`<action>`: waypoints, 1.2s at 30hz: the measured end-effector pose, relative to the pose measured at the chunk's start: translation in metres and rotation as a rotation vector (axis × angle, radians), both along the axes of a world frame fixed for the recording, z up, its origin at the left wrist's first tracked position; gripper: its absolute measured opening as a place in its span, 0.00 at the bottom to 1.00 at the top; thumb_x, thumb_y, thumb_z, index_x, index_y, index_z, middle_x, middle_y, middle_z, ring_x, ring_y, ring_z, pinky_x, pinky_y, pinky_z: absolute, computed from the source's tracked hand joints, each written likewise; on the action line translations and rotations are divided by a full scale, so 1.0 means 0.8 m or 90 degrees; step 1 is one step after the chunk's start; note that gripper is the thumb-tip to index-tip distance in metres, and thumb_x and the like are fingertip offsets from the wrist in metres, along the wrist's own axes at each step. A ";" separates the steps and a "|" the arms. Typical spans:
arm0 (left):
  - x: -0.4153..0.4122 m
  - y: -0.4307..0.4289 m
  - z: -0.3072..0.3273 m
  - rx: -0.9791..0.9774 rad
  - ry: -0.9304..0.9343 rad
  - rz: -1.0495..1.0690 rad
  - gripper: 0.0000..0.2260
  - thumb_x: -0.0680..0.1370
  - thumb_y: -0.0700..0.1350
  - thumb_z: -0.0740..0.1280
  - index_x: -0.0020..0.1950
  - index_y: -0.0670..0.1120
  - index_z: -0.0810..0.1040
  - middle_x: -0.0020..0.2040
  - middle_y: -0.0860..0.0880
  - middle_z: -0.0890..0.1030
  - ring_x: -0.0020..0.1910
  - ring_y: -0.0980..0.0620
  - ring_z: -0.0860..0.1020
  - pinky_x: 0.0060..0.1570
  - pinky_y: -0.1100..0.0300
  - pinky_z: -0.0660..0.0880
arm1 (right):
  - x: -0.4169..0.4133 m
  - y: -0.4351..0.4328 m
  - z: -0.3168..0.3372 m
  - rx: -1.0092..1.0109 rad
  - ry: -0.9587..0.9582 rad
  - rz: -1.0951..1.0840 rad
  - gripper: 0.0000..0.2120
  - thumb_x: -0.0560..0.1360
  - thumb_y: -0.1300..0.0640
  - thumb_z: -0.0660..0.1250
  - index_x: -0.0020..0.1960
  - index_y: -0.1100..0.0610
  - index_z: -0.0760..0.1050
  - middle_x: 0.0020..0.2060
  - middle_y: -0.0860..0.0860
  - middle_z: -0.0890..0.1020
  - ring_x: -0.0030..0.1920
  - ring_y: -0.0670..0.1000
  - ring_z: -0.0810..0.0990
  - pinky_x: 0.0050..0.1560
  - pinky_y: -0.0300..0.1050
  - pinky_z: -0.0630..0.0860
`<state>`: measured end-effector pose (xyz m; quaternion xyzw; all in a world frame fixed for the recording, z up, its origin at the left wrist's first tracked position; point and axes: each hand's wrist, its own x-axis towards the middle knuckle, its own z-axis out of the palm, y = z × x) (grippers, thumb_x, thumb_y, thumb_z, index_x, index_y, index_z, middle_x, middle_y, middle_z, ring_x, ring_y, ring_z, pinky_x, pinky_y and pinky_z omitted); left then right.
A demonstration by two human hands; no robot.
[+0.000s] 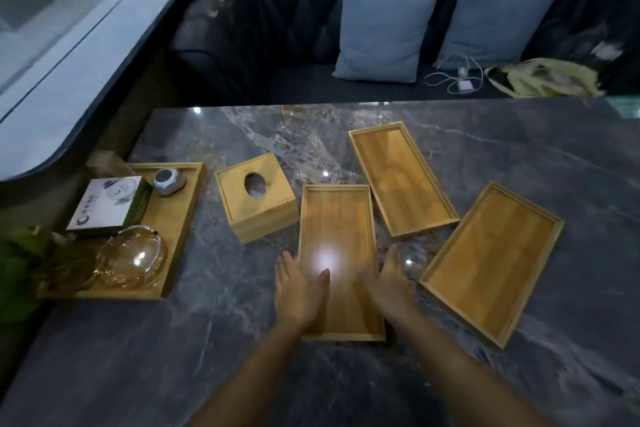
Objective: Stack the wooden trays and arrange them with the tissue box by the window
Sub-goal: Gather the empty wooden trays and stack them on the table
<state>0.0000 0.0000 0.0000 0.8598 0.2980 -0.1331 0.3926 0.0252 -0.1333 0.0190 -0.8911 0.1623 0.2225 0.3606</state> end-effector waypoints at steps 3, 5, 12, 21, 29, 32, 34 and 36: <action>0.008 -0.010 0.007 -0.091 0.049 0.059 0.42 0.75 0.53 0.65 0.76 0.42 0.40 0.79 0.44 0.44 0.77 0.46 0.42 0.75 0.51 0.45 | -0.004 0.014 0.000 0.135 0.056 -0.075 0.44 0.72 0.46 0.67 0.75 0.55 0.42 0.76 0.57 0.53 0.74 0.58 0.53 0.72 0.60 0.56; 0.014 -0.015 0.014 -0.155 0.049 0.104 0.41 0.74 0.49 0.67 0.76 0.42 0.43 0.79 0.42 0.48 0.77 0.43 0.47 0.75 0.47 0.51 | -0.005 0.024 0.001 0.209 0.053 -0.099 0.44 0.69 0.49 0.70 0.74 0.55 0.46 0.74 0.57 0.55 0.73 0.59 0.55 0.70 0.60 0.59; 0.035 0.012 0.039 -0.365 0.049 0.272 0.15 0.77 0.40 0.62 0.62 0.35 0.71 0.58 0.37 0.77 0.52 0.40 0.78 0.46 0.45 0.79 | 0.012 0.015 0.017 0.382 0.080 -0.270 0.14 0.71 0.59 0.66 0.56 0.53 0.71 0.58 0.57 0.75 0.55 0.56 0.75 0.47 0.52 0.76; 0.022 0.031 0.073 -0.374 -0.027 0.195 0.09 0.74 0.33 0.62 0.53 0.40 0.74 0.43 0.43 0.79 0.39 0.46 0.78 0.28 0.58 0.73 | 0.023 -0.002 0.027 0.328 -0.037 -0.223 0.06 0.75 0.59 0.61 0.52 0.53 0.67 0.42 0.48 0.75 0.40 0.46 0.74 0.32 0.41 0.68; 0.058 -0.004 0.124 -0.425 -0.169 0.018 0.17 0.74 0.34 0.65 0.62 0.45 0.75 0.50 0.45 0.81 0.48 0.47 0.81 0.49 0.51 0.80 | 0.044 -0.058 0.074 0.334 -0.227 -0.273 0.08 0.76 0.59 0.61 0.54 0.52 0.72 0.44 0.47 0.77 0.45 0.48 0.76 0.42 0.43 0.72; 0.081 -0.036 0.134 -0.391 -0.258 -0.105 0.16 0.74 0.36 0.67 0.55 0.54 0.79 0.43 0.51 0.79 0.39 0.57 0.80 0.37 0.65 0.79 | 0.054 -0.100 0.086 0.332 -0.269 -0.327 0.06 0.76 0.60 0.61 0.44 0.51 0.75 0.41 0.48 0.79 0.42 0.48 0.77 0.43 0.46 0.74; 0.099 -0.067 0.134 -0.326 -0.297 -0.171 0.14 0.73 0.34 0.67 0.54 0.49 0.81 0.39 0.53 0.79 0.34 0.62 0.78 0.33 0.69 0.77 | 0.058 -0.128 0.091 0.317 -0.290 -0.372 0.10 0.77 0.60 0.61 0.39 0.49 0.74 0.37 0.47 0.79 0.39 0.48 0.77 0.43 0.47 0.75; 0.116 -0.103 0.131 -0.255 -0.312 -0.233 0.14 0.73 0.34 0.66 0.57 0.43 0.80 0.40 0.53 0.80 0.35 0.63 0.77 0.34 0.69 0.74 | 0.059 -0.154 0.092 0.299 -0.307 -0.425 0.09 0.77 0.60 0.60 0.40 0.51 0.75 0.37 0.47 0.78 0.40 0.50 0.77 0.45 0.50 0.75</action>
